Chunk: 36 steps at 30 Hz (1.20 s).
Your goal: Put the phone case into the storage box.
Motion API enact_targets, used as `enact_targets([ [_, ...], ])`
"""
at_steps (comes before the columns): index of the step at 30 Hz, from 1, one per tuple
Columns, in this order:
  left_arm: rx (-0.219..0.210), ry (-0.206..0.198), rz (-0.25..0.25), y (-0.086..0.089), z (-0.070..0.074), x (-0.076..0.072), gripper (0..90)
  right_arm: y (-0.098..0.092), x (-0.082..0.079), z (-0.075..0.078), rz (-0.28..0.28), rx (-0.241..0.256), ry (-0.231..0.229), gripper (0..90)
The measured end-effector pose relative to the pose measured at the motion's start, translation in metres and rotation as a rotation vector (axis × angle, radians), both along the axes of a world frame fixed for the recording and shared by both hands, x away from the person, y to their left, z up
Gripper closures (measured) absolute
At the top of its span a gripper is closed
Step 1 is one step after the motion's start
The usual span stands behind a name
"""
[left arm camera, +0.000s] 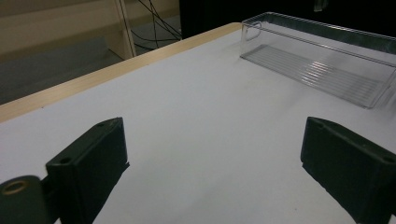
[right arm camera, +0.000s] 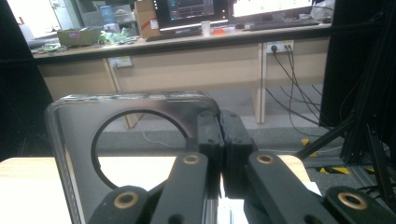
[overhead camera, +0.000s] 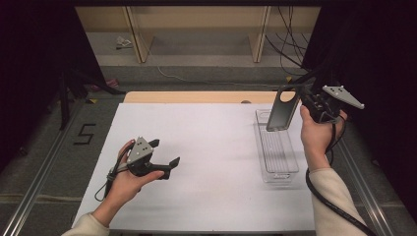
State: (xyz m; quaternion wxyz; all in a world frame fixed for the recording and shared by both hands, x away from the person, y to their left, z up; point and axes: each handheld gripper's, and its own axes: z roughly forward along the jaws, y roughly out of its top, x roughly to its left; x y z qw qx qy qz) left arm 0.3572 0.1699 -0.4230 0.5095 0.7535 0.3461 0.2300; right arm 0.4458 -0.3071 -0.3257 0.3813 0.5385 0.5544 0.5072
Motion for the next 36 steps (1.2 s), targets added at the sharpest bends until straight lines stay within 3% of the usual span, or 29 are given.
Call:
enact_targets([
  [36,-0.010,-0.004,0.004,0.001,0.001,0.000,6.7,0.007,0.021,-0.006,0.007,-0.016,0.015,88.3],
])
